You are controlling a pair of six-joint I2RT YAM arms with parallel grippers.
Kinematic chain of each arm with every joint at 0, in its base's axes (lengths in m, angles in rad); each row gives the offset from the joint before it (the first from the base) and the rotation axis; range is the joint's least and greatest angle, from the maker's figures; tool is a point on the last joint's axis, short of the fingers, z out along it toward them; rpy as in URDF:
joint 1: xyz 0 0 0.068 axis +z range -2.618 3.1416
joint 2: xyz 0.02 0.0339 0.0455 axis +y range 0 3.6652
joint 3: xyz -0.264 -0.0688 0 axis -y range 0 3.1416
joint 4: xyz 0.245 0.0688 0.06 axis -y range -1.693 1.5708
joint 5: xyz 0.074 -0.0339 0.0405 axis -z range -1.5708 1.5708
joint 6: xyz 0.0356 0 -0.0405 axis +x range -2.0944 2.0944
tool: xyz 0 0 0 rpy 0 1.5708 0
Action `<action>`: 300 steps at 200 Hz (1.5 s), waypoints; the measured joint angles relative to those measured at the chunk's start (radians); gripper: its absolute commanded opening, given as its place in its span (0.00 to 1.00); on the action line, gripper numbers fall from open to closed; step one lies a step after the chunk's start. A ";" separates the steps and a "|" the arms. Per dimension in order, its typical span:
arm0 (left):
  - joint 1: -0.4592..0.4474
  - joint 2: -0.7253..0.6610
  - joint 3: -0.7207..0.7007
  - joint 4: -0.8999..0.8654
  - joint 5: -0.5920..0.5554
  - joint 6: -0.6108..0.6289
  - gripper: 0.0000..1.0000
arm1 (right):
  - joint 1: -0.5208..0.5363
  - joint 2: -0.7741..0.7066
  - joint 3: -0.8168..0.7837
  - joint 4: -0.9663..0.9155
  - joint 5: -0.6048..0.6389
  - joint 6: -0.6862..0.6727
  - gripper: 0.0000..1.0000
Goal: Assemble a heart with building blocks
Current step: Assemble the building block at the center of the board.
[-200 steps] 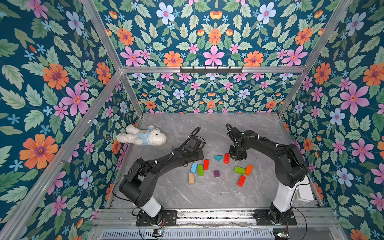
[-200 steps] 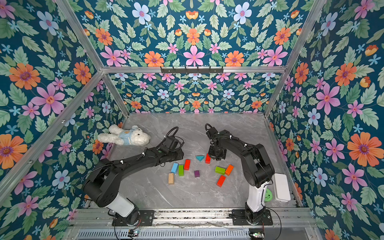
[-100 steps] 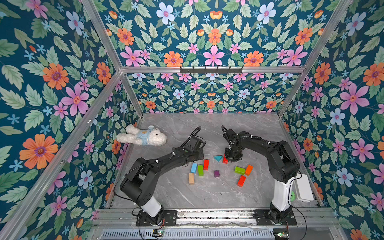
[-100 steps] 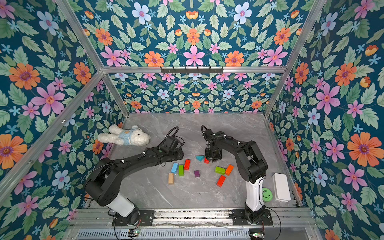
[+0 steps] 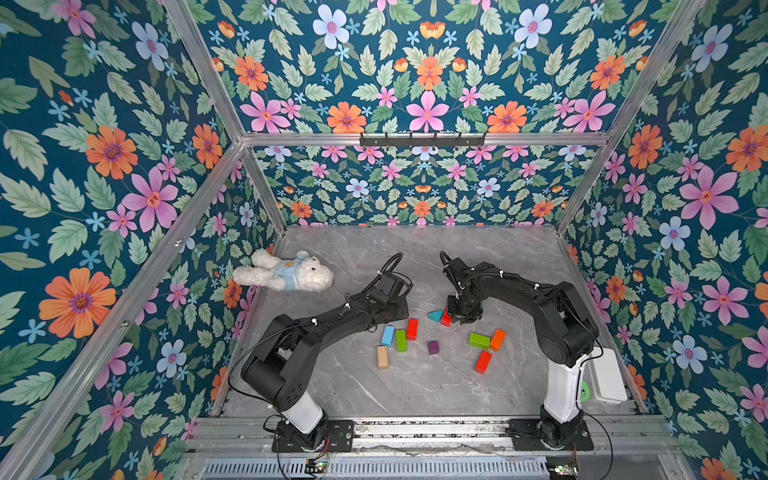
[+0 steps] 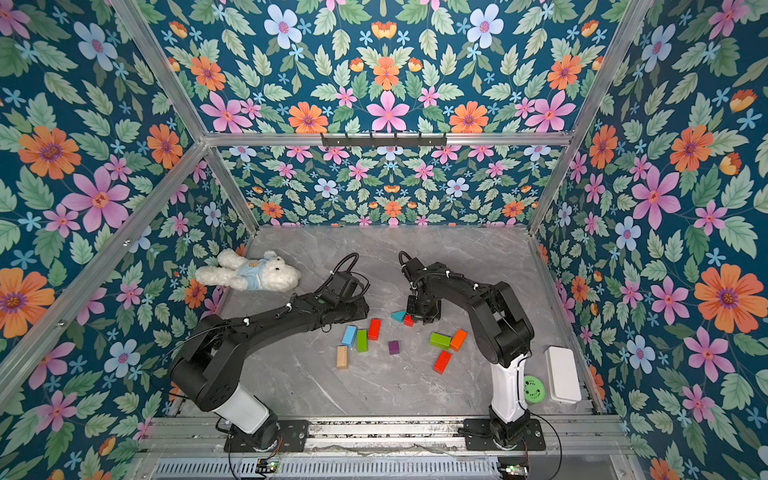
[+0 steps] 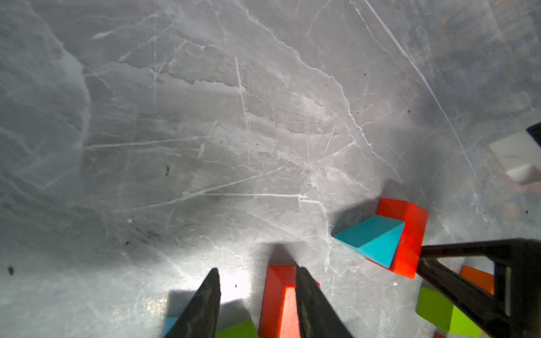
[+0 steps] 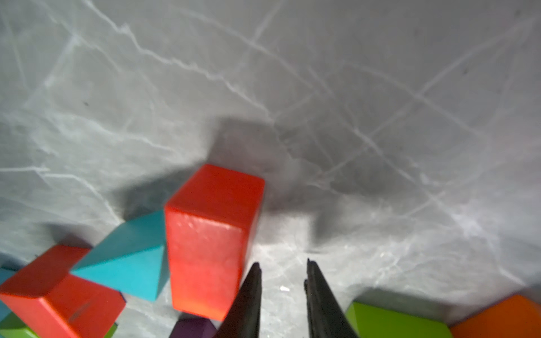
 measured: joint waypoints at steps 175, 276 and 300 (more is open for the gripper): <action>0.000 0.008 -0.010 -0.001 0.003 0.018 0.44 | 0.090 0.036 0.058 -0.019 -0.003 0.012 0.43; 0.000 0.014 -0.005 -0.003 0.005 0.021 0.46 | 0.073 0.103 0.142 -0.024 0.023 0.043 0.33; 0.000 0.019 0.001 -0.008 0.016 0.021 0.51 | 0.072 0.092 0.133 -0.030 0.022 0.043 0.37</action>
